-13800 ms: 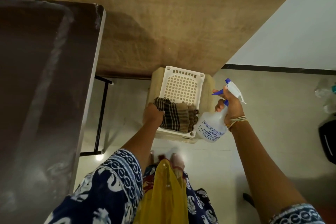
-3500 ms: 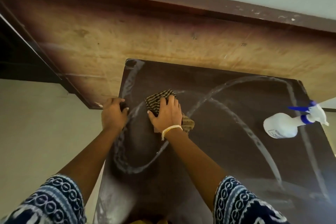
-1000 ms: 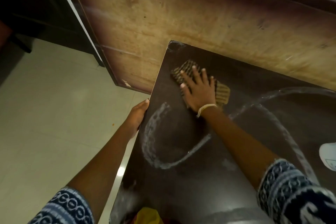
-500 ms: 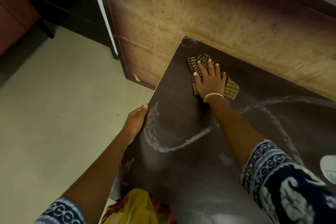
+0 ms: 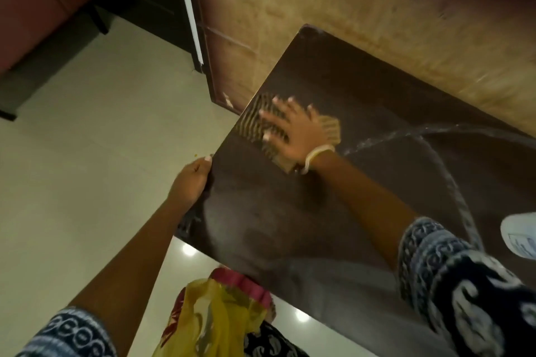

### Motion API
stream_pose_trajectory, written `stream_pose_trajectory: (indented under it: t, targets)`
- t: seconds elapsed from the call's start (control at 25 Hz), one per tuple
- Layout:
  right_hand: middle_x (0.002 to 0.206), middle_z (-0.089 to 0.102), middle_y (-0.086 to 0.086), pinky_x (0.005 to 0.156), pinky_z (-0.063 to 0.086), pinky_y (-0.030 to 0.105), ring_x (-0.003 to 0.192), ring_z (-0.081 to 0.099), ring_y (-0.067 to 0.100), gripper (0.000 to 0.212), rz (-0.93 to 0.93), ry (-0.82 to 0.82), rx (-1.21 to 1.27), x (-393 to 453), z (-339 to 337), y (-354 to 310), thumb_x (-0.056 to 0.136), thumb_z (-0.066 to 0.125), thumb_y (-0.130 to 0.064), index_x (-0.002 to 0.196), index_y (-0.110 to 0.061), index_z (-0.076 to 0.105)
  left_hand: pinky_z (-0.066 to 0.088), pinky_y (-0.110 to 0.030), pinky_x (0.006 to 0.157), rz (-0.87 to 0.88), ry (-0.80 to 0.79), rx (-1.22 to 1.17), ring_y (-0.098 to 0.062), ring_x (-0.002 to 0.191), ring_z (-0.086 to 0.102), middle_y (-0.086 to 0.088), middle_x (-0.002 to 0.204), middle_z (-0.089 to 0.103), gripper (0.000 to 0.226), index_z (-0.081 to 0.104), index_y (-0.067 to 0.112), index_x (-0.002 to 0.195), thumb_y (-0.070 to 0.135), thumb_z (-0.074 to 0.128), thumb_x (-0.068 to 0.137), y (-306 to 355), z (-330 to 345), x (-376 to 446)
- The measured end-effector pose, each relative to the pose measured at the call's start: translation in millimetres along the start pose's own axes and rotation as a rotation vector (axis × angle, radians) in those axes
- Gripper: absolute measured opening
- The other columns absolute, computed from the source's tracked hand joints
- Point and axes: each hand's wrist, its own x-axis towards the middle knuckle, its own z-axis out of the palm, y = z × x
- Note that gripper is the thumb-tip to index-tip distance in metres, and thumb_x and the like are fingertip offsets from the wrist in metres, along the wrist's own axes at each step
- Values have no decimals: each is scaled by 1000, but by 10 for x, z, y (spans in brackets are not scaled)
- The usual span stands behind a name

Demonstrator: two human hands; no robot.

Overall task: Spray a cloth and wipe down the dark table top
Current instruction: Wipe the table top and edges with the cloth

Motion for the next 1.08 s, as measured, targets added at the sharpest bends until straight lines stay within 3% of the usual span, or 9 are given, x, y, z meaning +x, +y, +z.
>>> stream_pose_trajectory:
  t: [0.08,0.16,0.32,0.48,0.56,0.76,0.88,0.96,1.08]
  targets:
    - [163,14,-6,117,9,60,150,9,28,60,392,45,49,205,-47,244,94,26,-66,150,-46,23,43,-48,105,41,2,-18,-27,115,61,-8,120,68,48,69,19,118,51,38,99,-37,-5,-4]
    - [164,12,-4,118,7,58,150,7,30,59,527,66,49,261,-25,129,95,24,-63,151,-45,20,44,-50,104,45,9,-25,-31,113,62,-11,118,69,50,68,19,117,54,39,97,-65,-1,12]
    - [162,20,2,113,19,60,148,17,35,56,126,66,-55,-259,169,-681,97,27,-57,151,-41,26,47,-49,101,9,-28,-152,-30,107,65,-10,109,71,43,72,18,108,48,44,96,-44,-42,28]
    - [163,15,0,117,5,57,150,10,33,55,-351,-87,-47,-1184,383,-1354,97,33,-57,150,-41,27,49,-37,97,-10,-82,-335,-16,92,66,-4,101,72,28,71,15,102,20,44,103,67,-52,-35]
    - [163,15,-4,118,6,56,150,11,28,54,-390,-105,-56,-1115,309,-1206,97,32,-59,149,-45,26,48,-39,101,38,-99,-317,-17,98,67,-7,108,71,30,71,14,106,24,43,103,76,-77,-64]
    - [163,17,-5,116,15,60,150,12,28,56,581,100,30,-679,24,95,94,29,-63,149,-48,25,47,-38,104,83,-82,-152,-19,109,64,-2,116,69,42,66,15,123,39,39,103,33,-91,-88]
    - [164,10,0,117,8,60,150,6,31,59,911,143,123,-612,-15,80,96,27,-62,151,-43,21,48,-32,101,111,-83,-170,-18,107,64,-4,116,69,41,65,12,124,35,38,104,45,-80,-87]
    - [164,10,2,117,6,61,150,5,34,60,788,149,75,-641,119,-484,96,27,-60,152,-41,20,50,-33,99,115,-94,-190,-19,104,65,-5,112,70,41,66,9,121,34,38,104,19,-92,-64]
    - [163,13,3,116,10,63,150,7,35,58,286,-8,-1,-1111,389,-1582,98,26,-59,152,-42,19,49,-40,96,124,-94,-190,-25,96,65,-14,104,70,42,67,2,112,32,38,104,-8,-92,-34]
